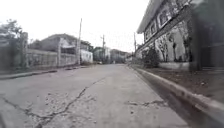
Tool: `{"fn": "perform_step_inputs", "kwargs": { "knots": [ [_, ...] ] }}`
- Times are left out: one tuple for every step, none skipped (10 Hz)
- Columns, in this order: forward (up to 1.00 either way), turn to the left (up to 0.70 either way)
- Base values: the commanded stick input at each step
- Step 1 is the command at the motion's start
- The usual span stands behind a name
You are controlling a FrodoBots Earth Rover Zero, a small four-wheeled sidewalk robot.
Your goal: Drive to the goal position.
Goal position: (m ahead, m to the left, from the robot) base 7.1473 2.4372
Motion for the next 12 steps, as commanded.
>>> {"fn": "perform_step_inputs", "kwargs": {
  "knots": [
    [0.70,0.00],
    [0.70,0.00],
    [0.70,0.00],
    [0.70,0.00],
    [0.70,0.00],
    [0.70,0.00],
    [0.70,0.00],
    [0.70,0.00],
    [0.70,0.00],
    [0.70,0.00],
    [0.70,0.00],
    [0.70,0.00]
  ]
}}
